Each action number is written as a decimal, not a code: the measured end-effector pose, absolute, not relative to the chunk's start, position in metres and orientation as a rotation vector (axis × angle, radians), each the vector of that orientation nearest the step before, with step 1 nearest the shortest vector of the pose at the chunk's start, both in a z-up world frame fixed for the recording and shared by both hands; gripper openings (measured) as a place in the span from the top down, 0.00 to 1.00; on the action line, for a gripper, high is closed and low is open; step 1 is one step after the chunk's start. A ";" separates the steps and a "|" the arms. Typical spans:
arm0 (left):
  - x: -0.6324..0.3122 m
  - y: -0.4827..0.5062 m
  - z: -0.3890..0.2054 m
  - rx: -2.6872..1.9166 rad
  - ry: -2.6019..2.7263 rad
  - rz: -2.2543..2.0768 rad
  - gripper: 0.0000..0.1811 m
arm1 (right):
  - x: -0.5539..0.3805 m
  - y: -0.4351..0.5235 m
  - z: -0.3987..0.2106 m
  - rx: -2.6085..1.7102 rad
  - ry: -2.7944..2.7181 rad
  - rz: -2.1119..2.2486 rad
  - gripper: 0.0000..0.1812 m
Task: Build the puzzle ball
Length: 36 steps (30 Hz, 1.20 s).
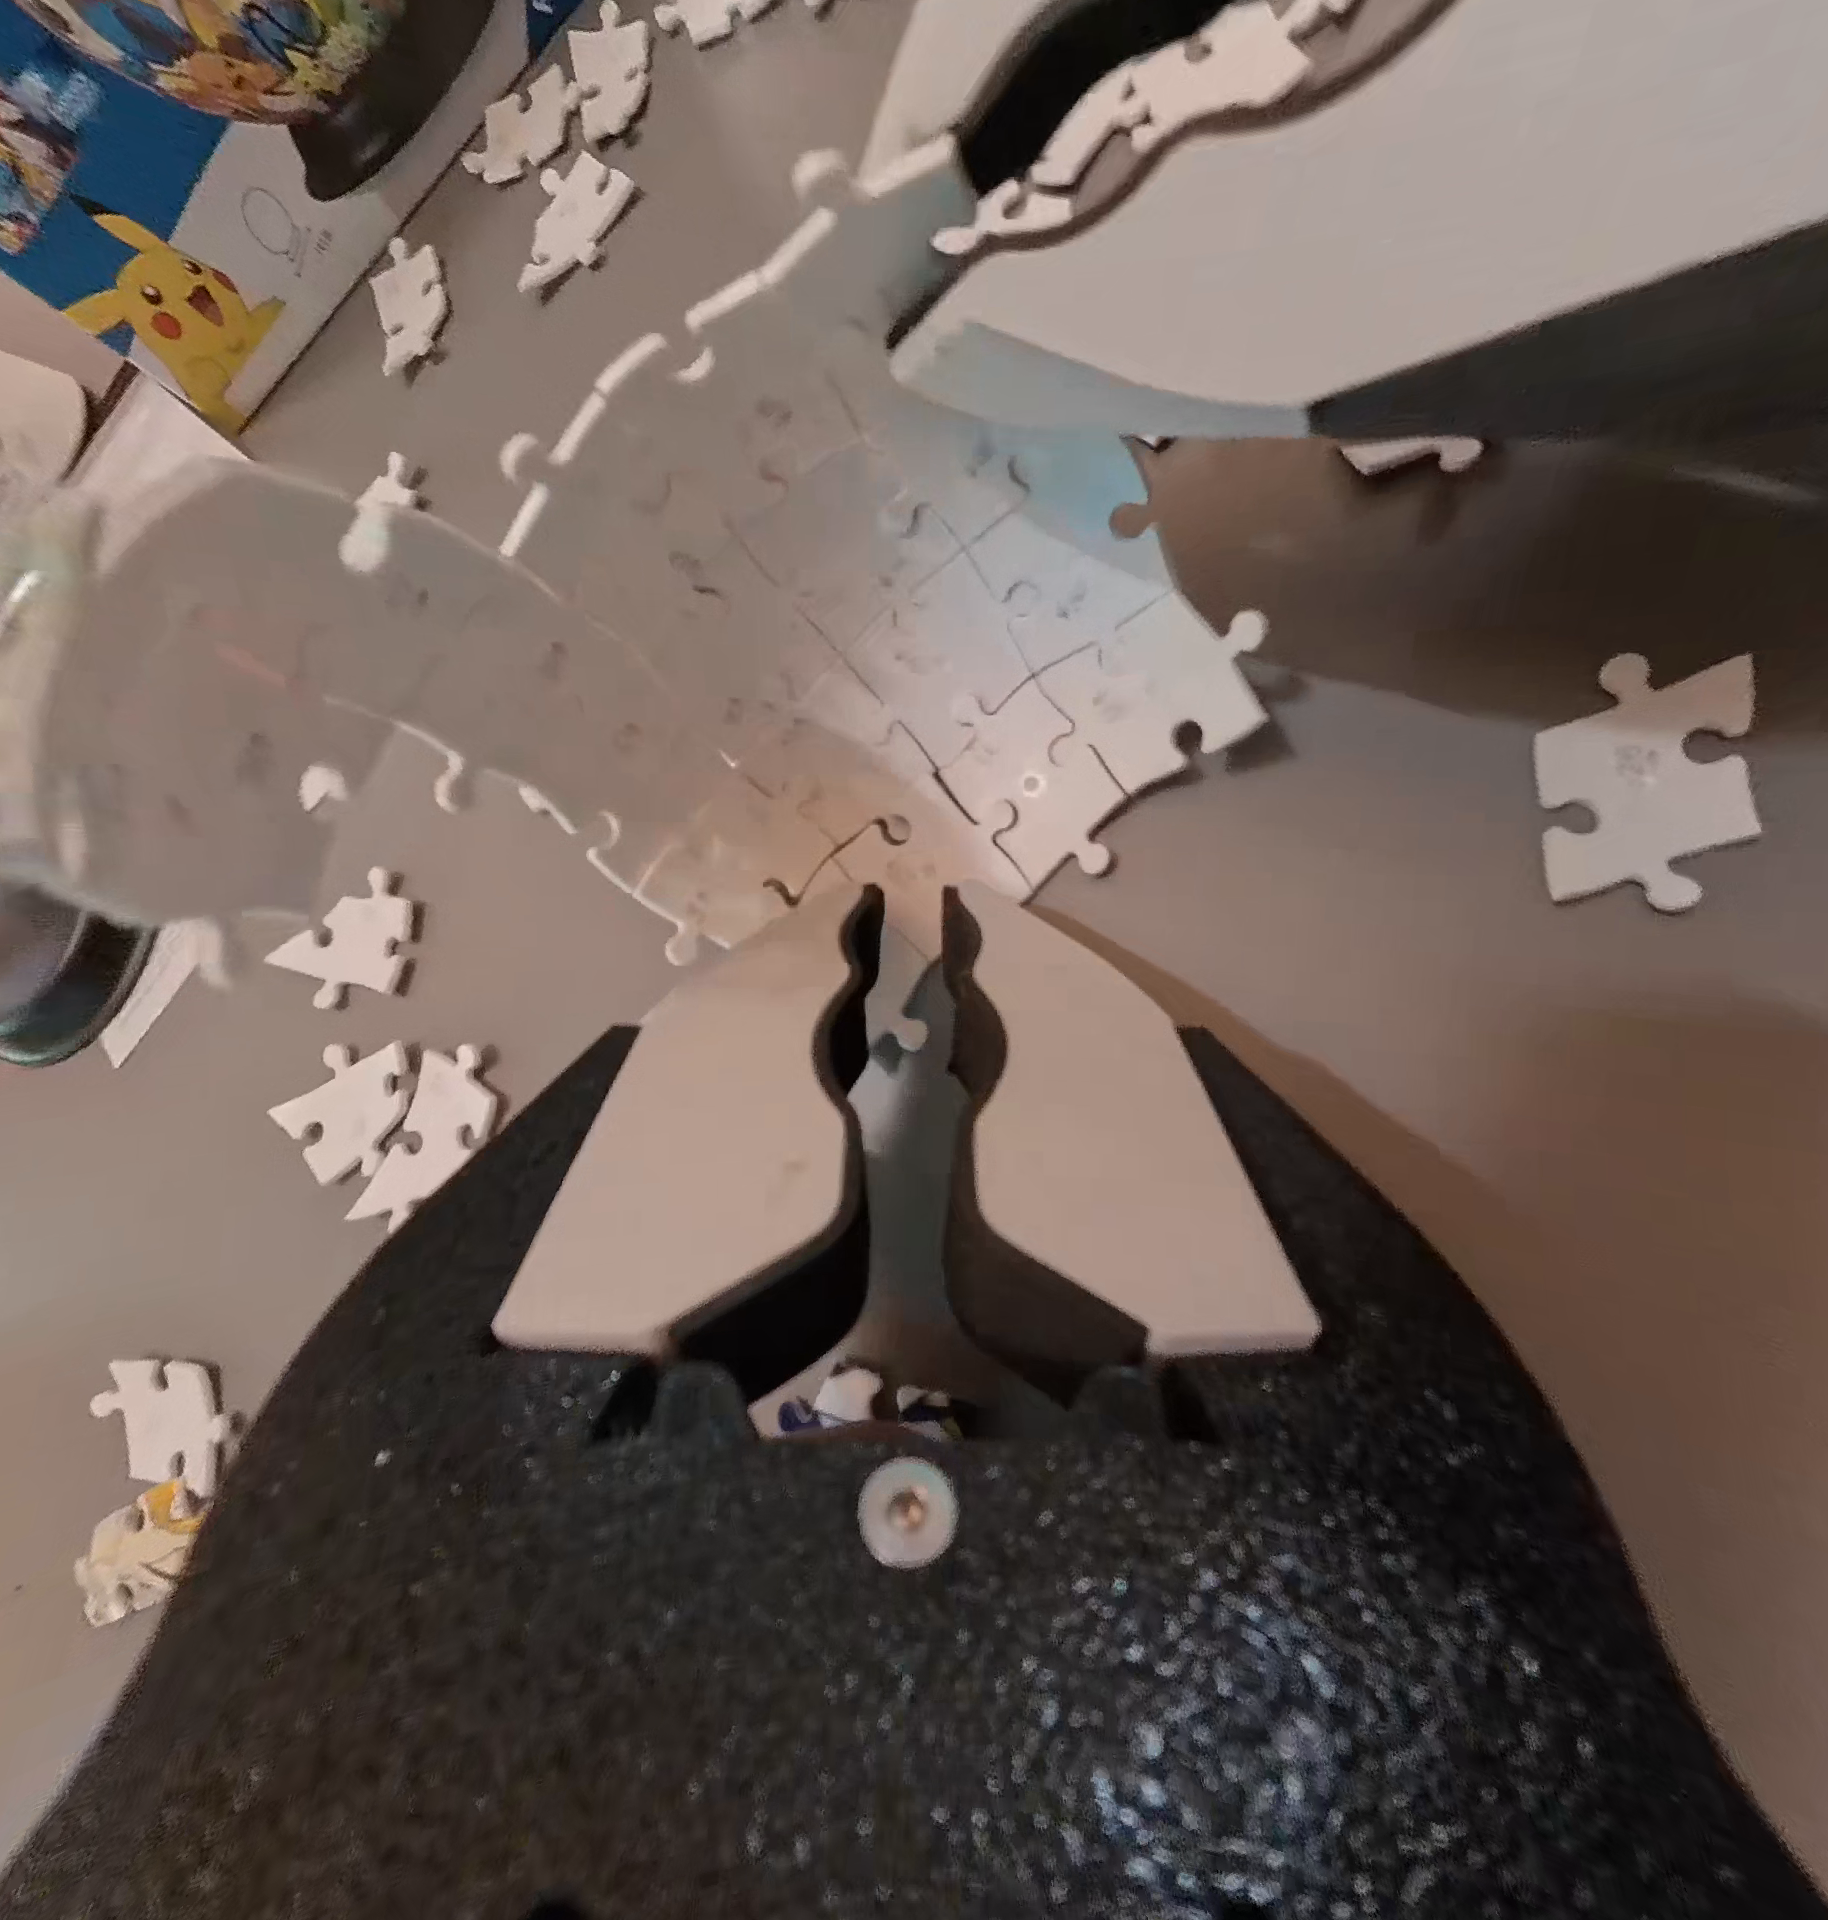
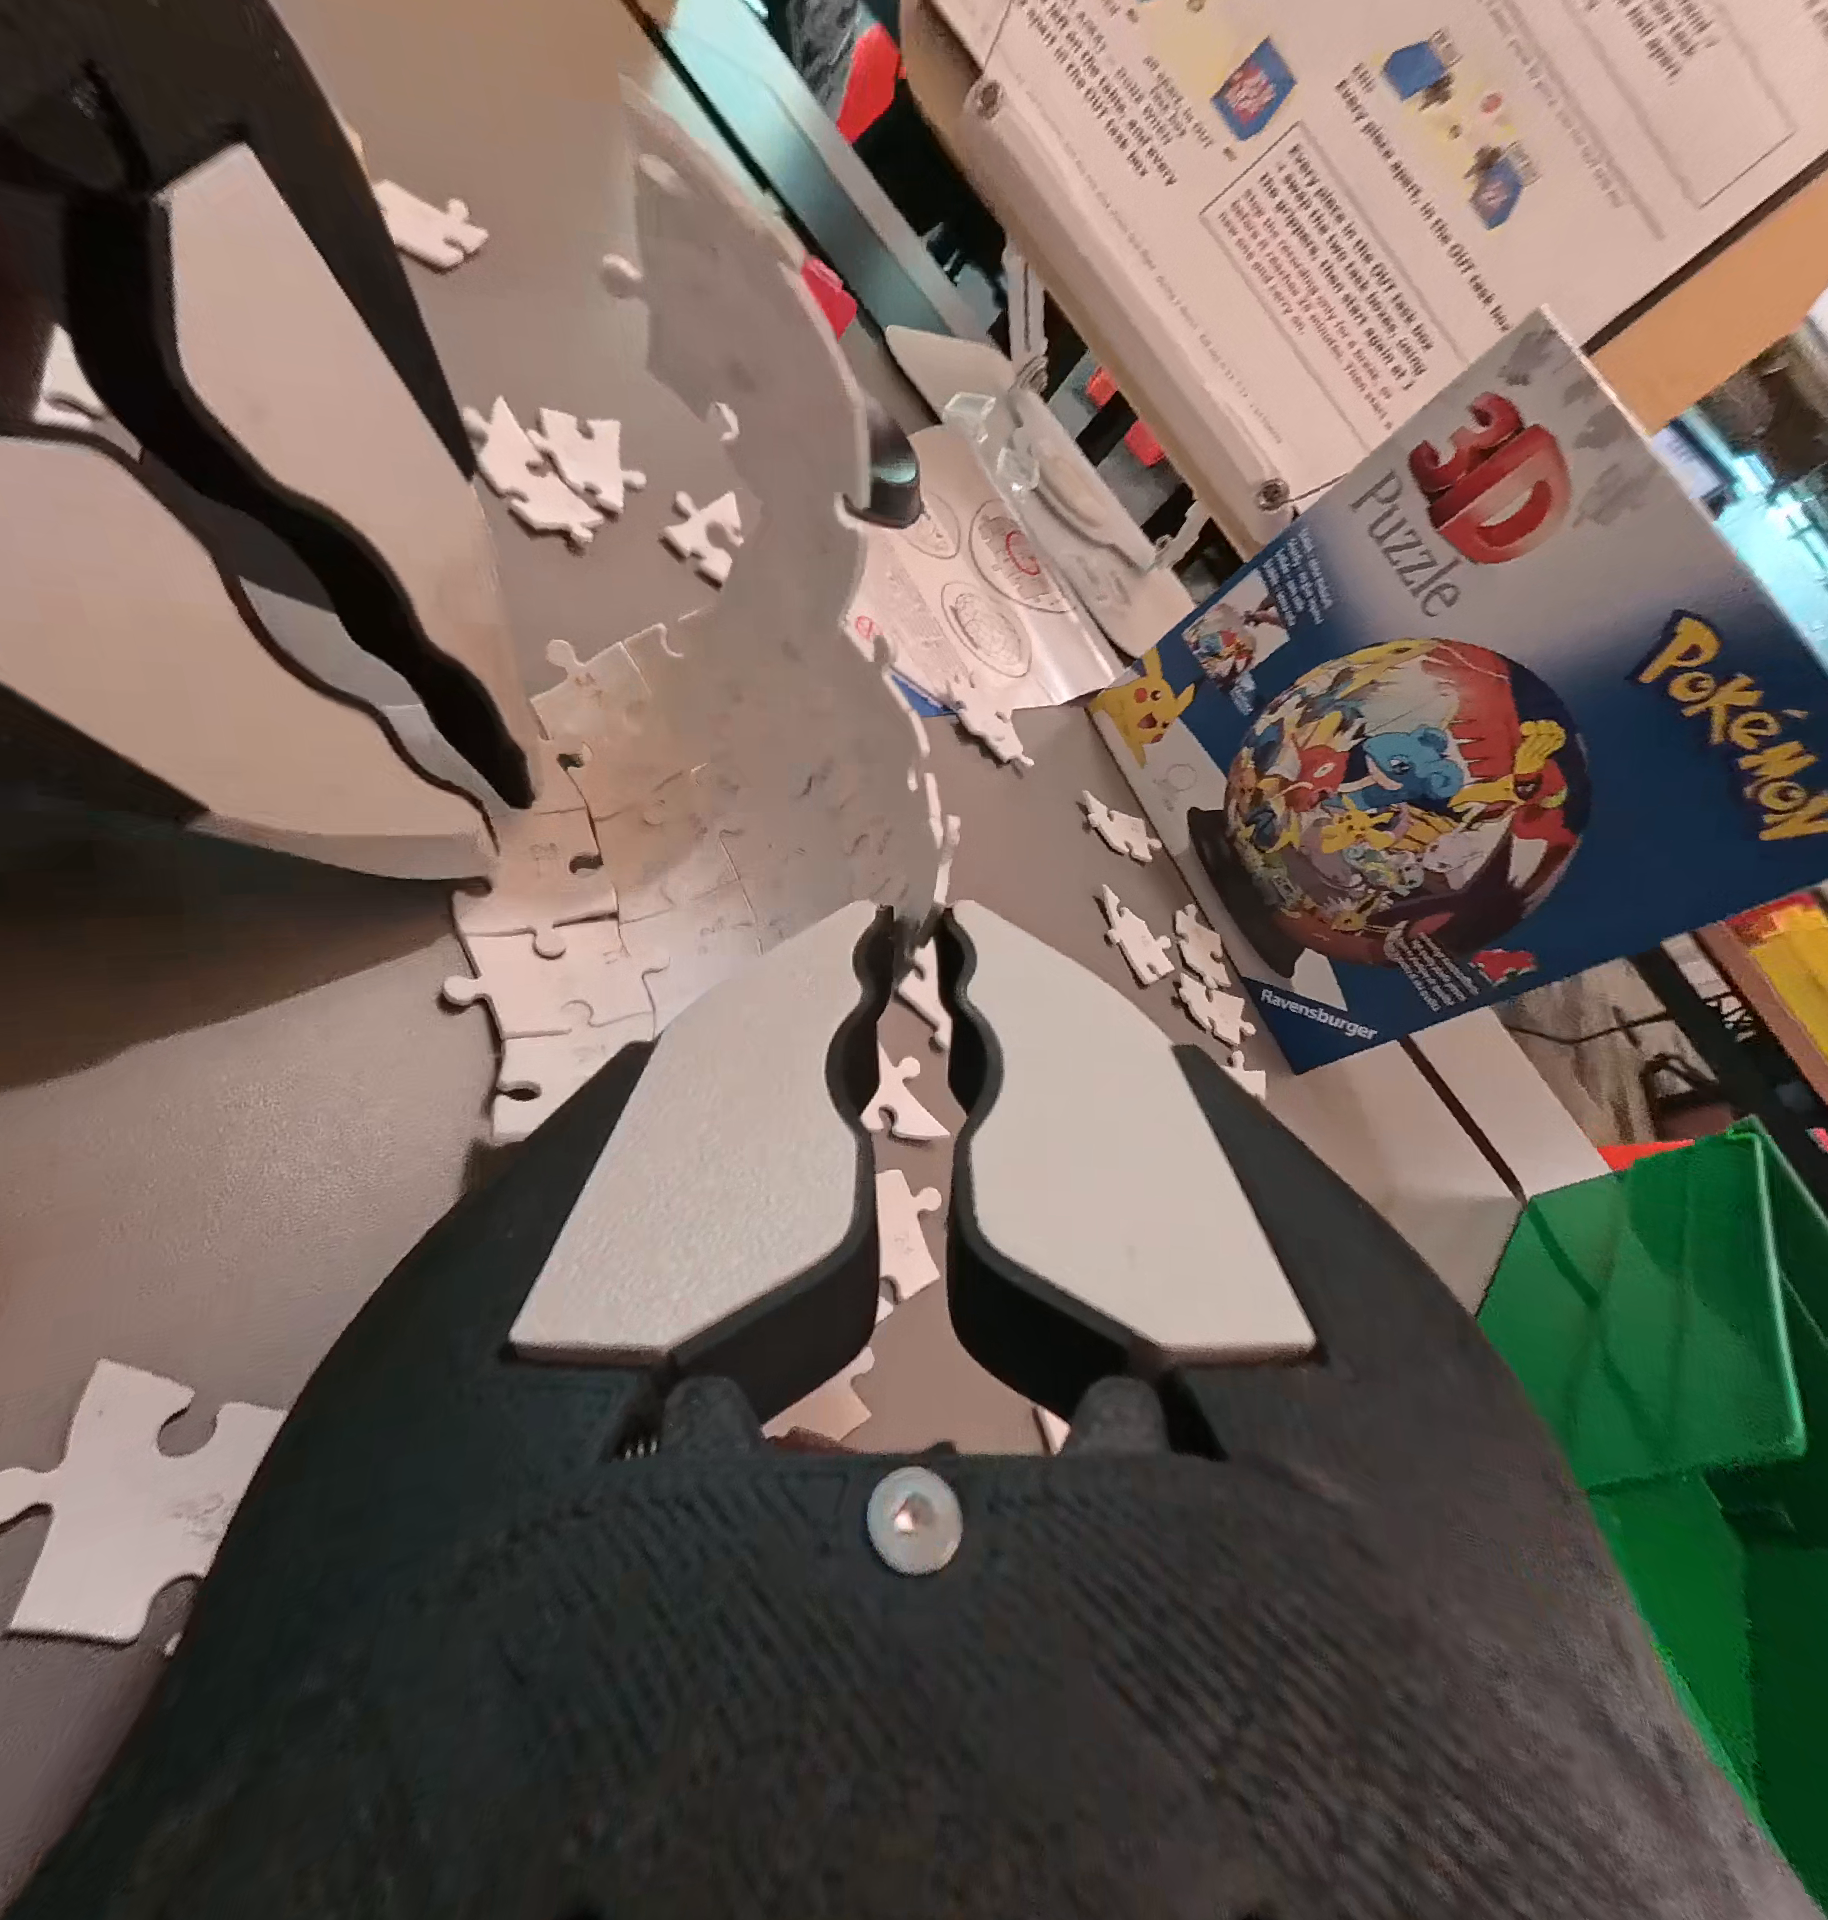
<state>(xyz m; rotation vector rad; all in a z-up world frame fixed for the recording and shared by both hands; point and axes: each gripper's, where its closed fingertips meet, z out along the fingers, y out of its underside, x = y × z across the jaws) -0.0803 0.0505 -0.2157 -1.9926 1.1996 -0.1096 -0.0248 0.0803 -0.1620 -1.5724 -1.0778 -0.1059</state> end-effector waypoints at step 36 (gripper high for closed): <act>-0.074 0.061 -0.223 -2.003 1.379 -0.090 1.00 | -0.051 0.092 -0.157 -1.489 -1.283 0.139 0.97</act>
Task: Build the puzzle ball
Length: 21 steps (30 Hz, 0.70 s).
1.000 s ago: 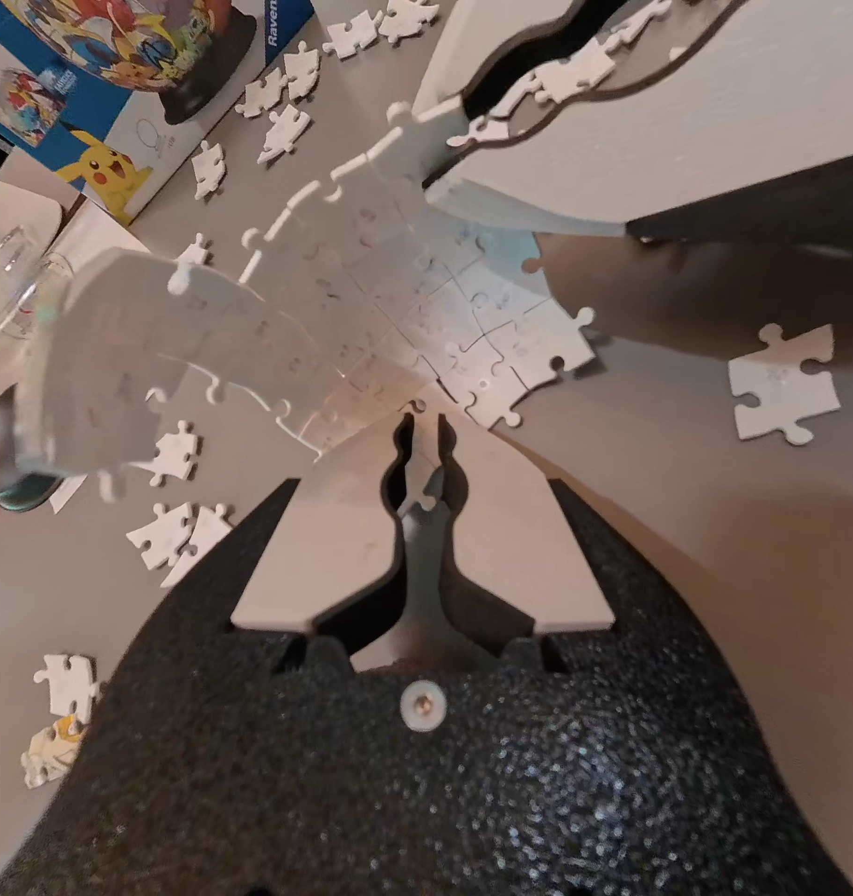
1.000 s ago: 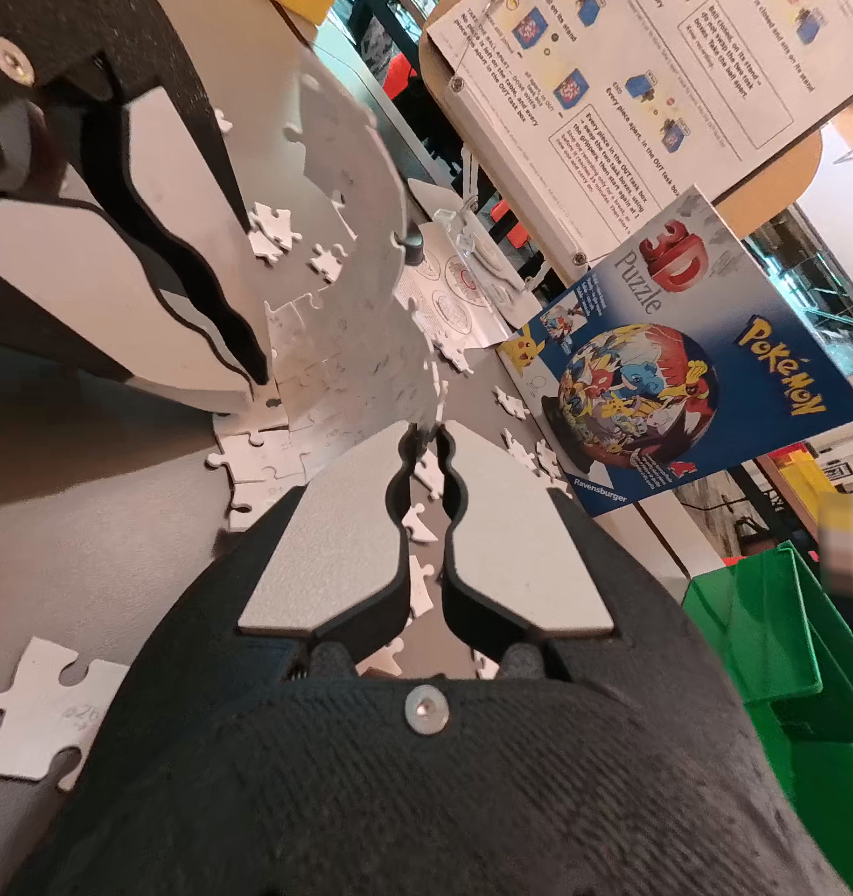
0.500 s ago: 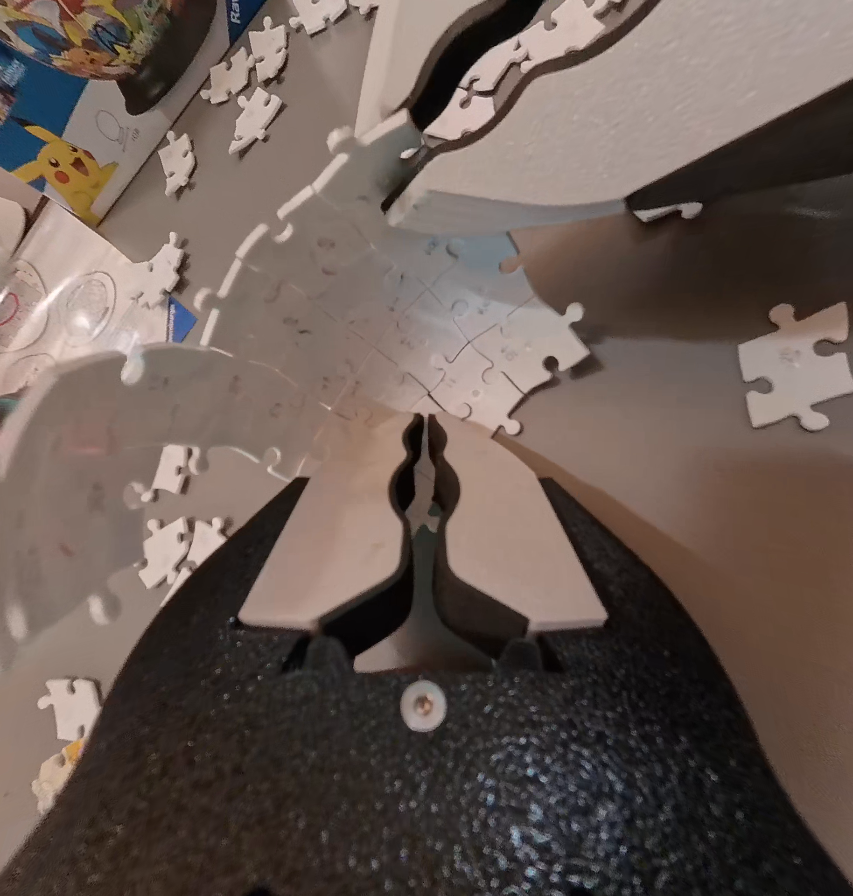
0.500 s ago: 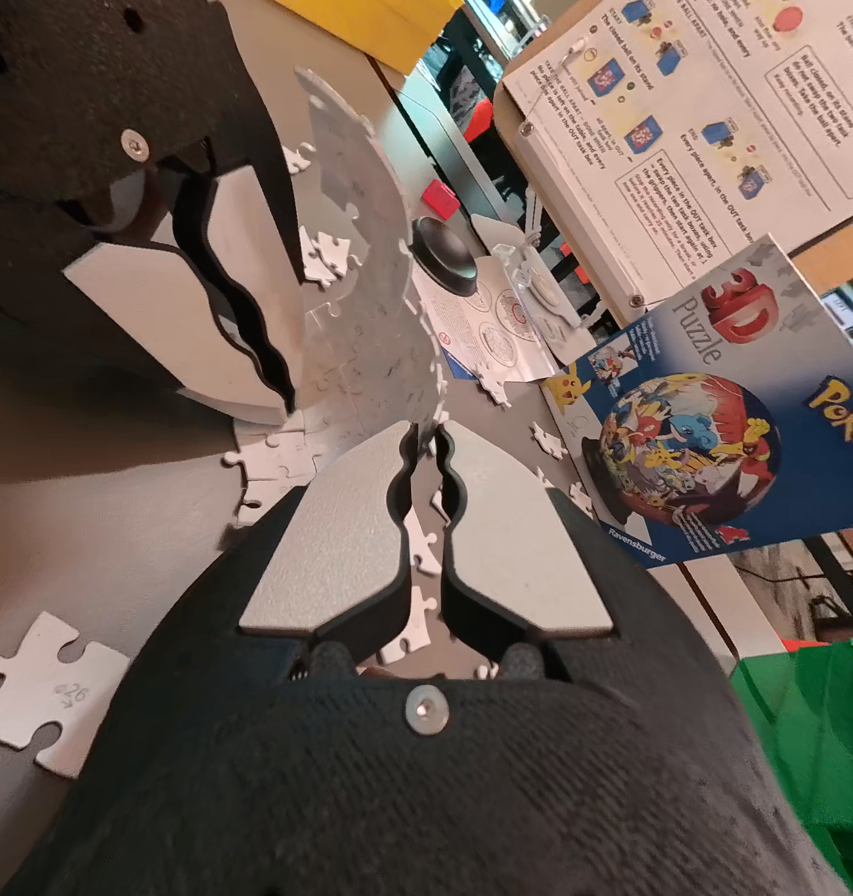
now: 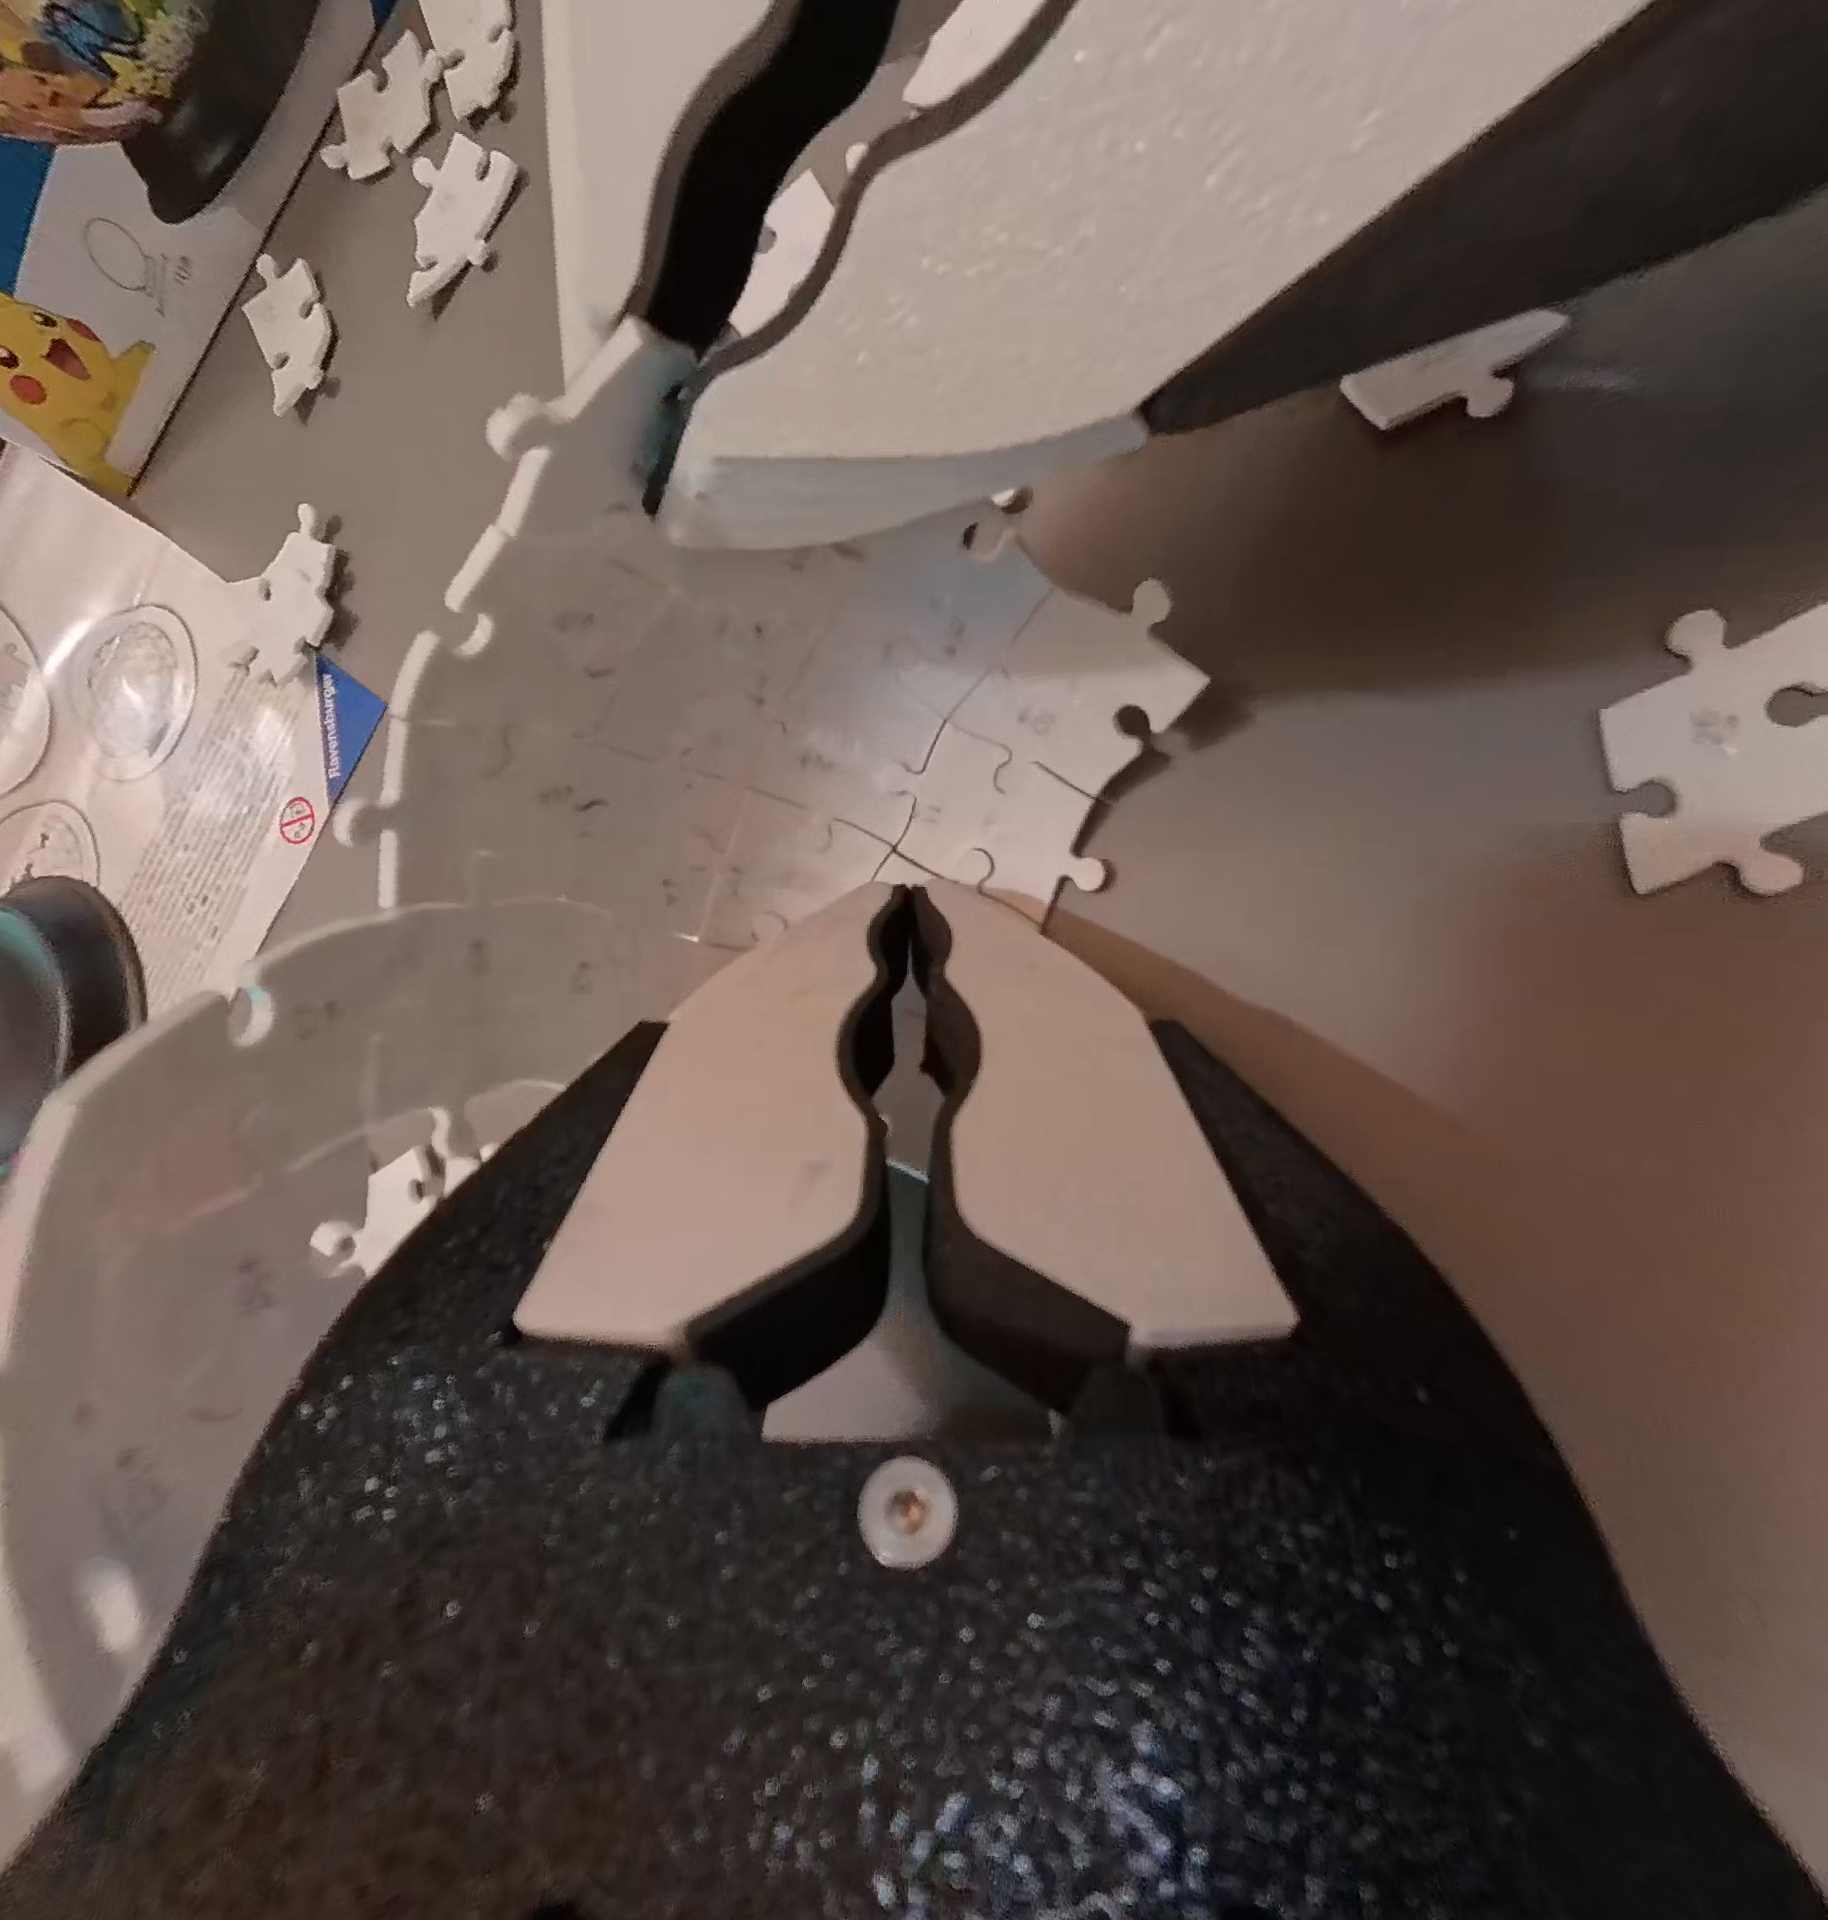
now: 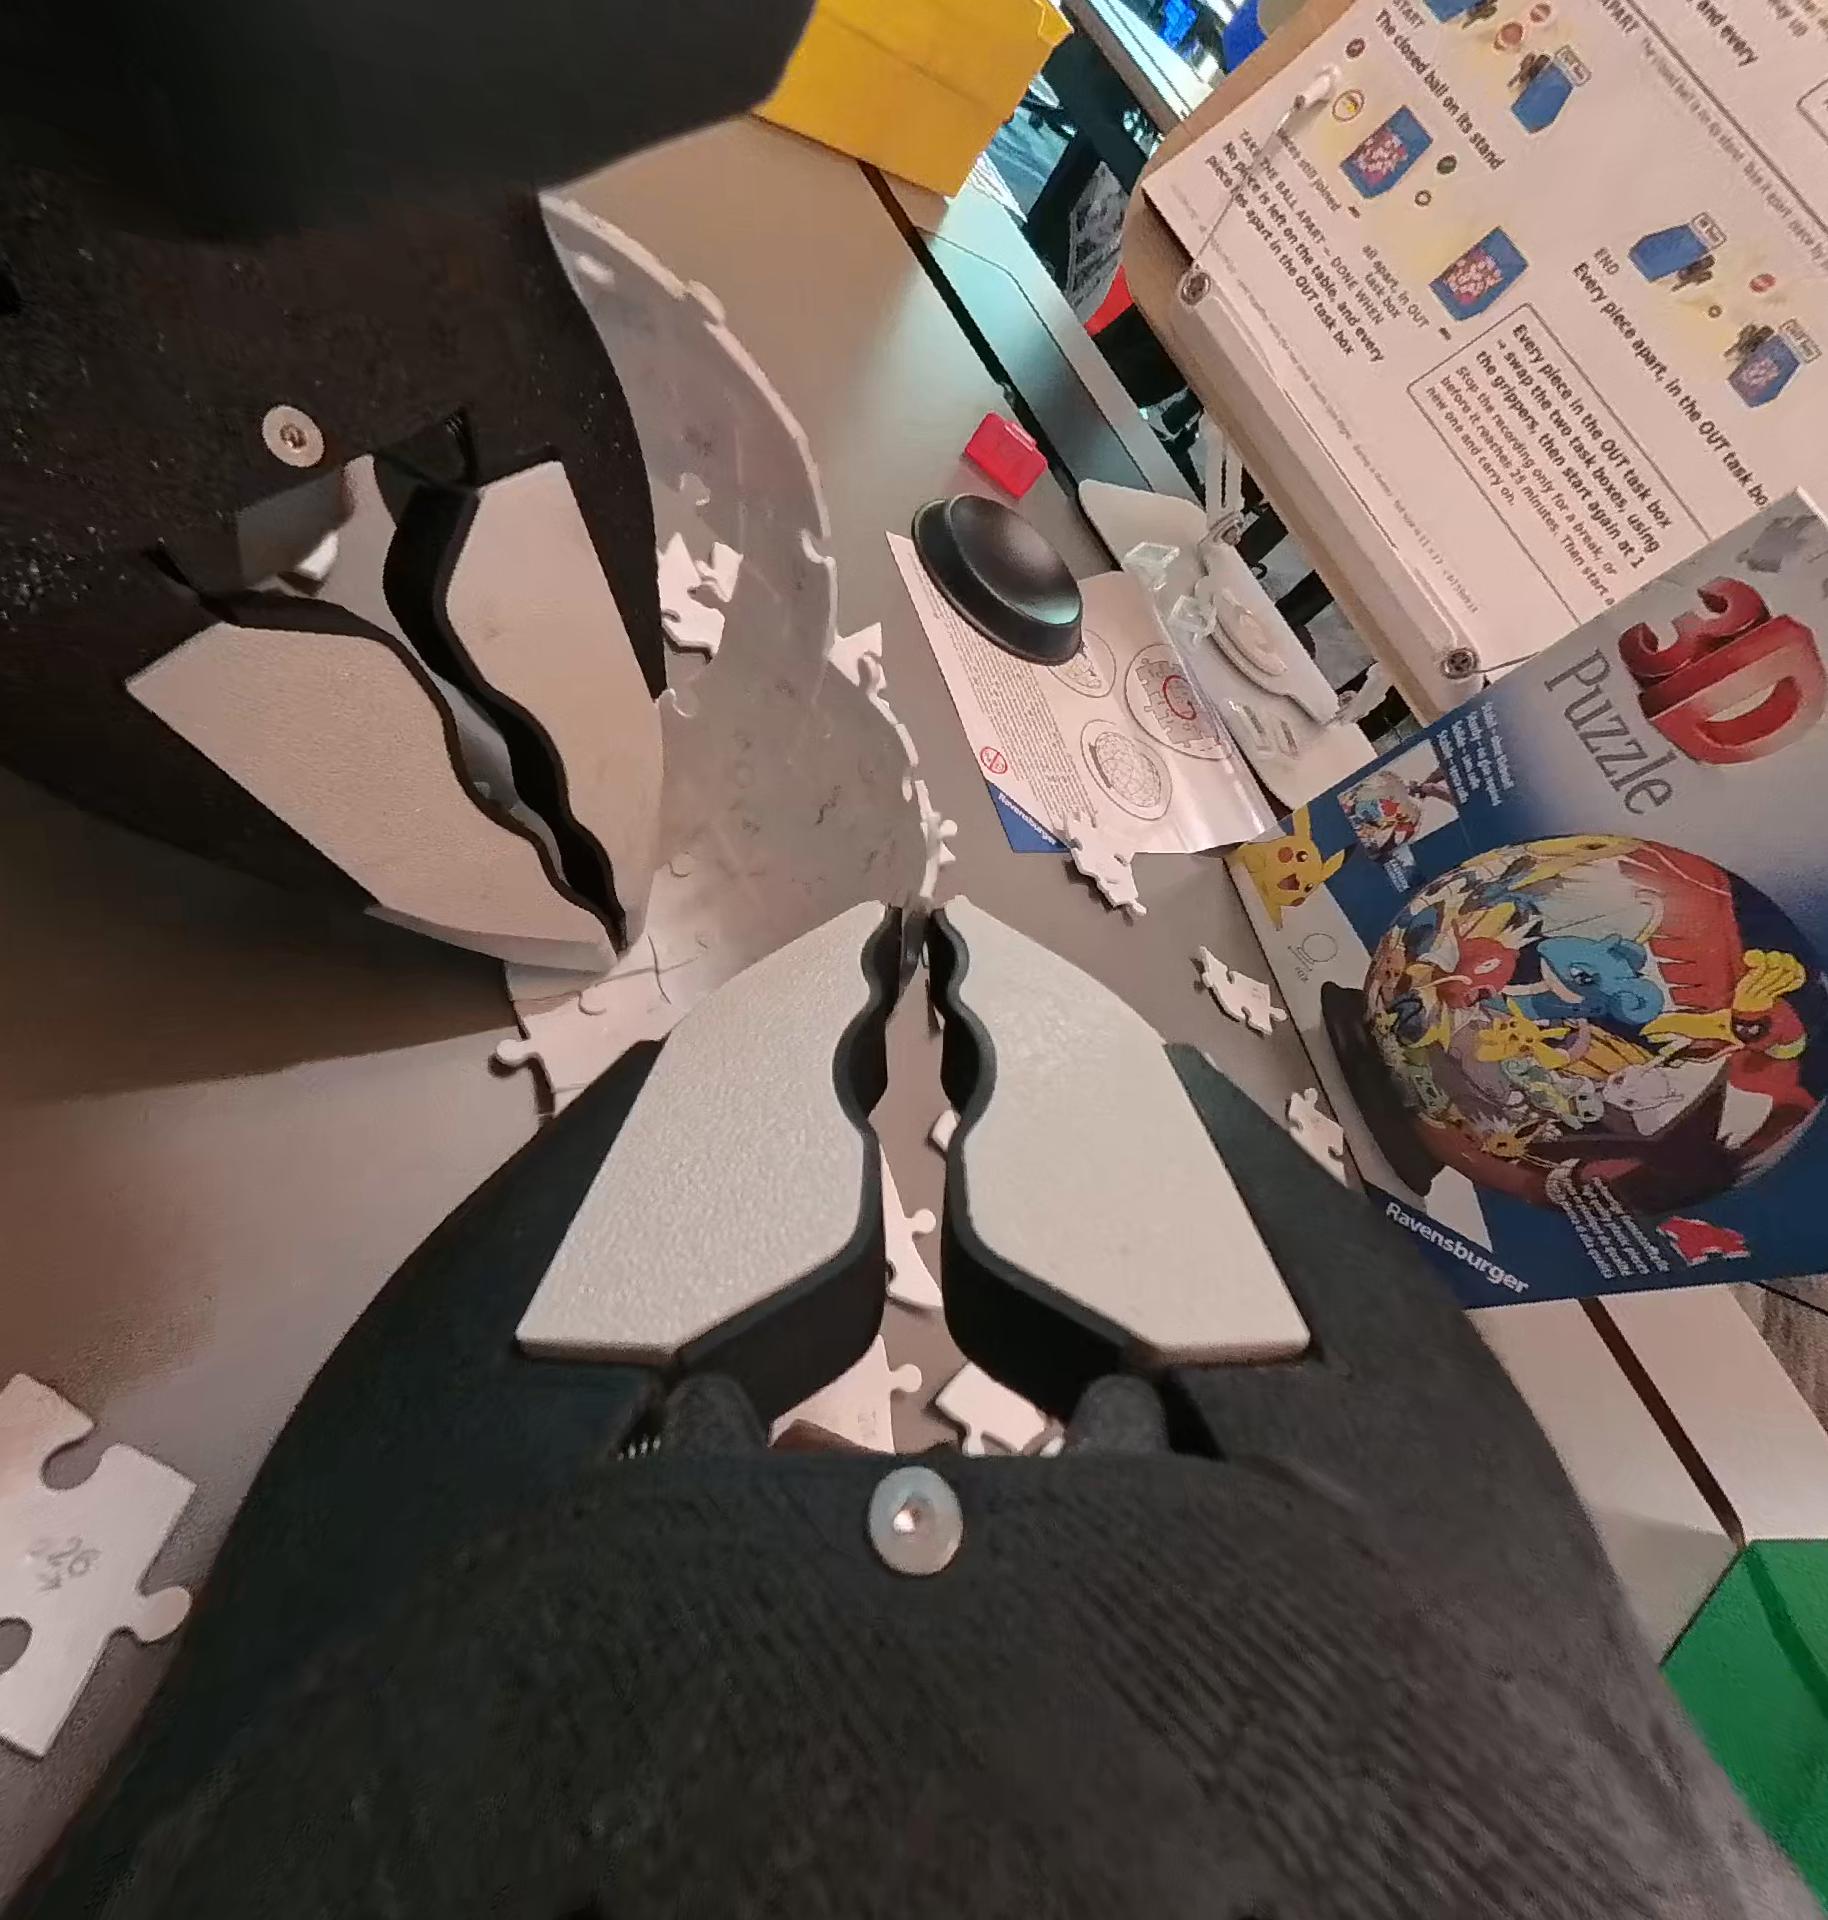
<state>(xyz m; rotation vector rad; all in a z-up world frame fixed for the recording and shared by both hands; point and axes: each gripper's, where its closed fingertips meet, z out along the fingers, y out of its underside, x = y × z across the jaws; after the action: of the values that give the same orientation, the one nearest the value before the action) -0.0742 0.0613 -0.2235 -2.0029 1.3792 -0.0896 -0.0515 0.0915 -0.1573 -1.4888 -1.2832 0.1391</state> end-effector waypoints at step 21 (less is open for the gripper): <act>-0.091 0.060 -0.211 -1.889 1.263 0.021 1.00 | -0.048 0.094 -0.159 -1.483 -1.259 0.092 0.97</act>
<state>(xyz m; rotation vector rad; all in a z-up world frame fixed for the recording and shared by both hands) -0.0906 0.0604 -0.2112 -1.8894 1.2633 0.0205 -0.0482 0.0945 -0.1588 -1.4830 -1.2587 0.0925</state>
